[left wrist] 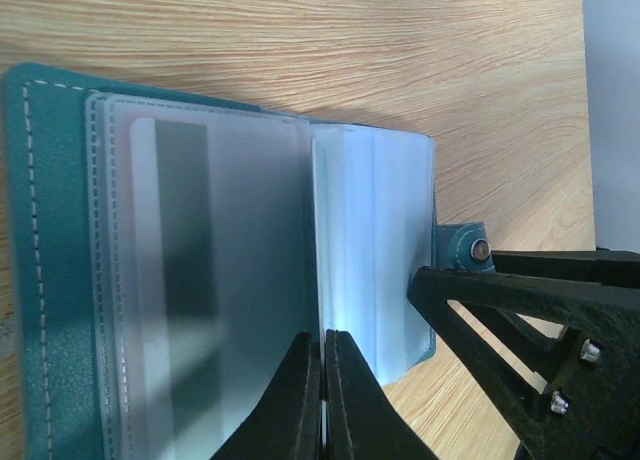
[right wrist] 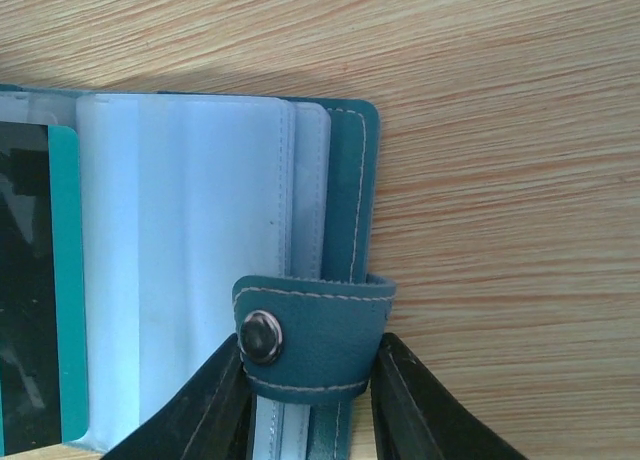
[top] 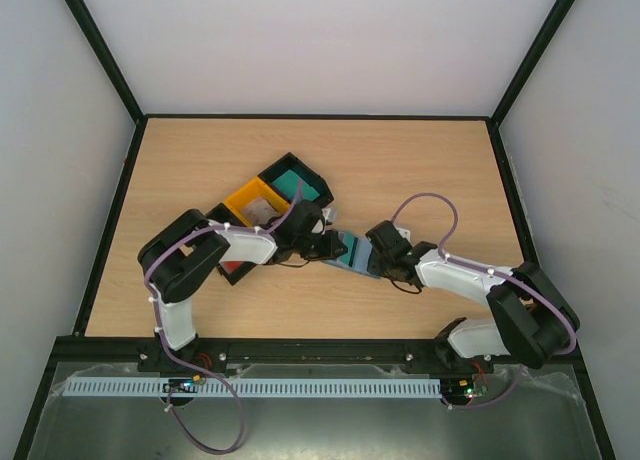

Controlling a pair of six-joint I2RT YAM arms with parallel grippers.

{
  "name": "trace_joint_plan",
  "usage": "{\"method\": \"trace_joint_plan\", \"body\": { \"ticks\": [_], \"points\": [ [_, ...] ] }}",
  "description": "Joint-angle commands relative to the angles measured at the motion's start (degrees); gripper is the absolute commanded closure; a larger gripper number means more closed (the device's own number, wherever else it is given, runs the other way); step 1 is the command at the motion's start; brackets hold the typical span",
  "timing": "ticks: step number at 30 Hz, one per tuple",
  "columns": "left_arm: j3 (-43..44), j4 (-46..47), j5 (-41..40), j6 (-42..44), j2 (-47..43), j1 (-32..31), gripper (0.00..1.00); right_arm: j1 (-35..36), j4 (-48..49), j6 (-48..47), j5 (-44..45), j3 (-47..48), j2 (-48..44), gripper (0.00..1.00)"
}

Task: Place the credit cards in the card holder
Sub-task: Insert the credit card into the card holder.

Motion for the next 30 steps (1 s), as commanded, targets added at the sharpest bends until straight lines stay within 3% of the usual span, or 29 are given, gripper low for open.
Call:
{"method": "trace_joint_plan", "body": {
  "ticks": [1, 6, 12, 20, 30],
  "points": [
    [1.3, 0.7, -1.2, 1.2, 1.7, 0.2, 0.97, 0.4, -2.1, 1.1, 1.6, 0.1, -0.1, 0.70],
    [1.4, 3.5, 3.3, -0.5, 3.0, 0.2, 0.98, 0.4, -1.4, 1.5, 1.1, -0.3, -0.1, 0.71],
    [1.2, 8.7, 8.1, -4.4, 5.5, 0.1, 0.97, 0.4, -0.4, 2.4, 0.5, -1.0, 0.1, 0.81],
    [1.4, 5.4, 4.1, -6.0, 7.2, 0.1, 0.97, 0.4, -0.5, 3.1, 1.0, -1.4, -0.8, 0.82],
    [2.0, 9.7, 7.5, -8.0, 11.2, -1.2, 0.96, 0.4, 1.2, 3.7, -0.7, -2.4, -1.0, 0.82]
  ]
}}
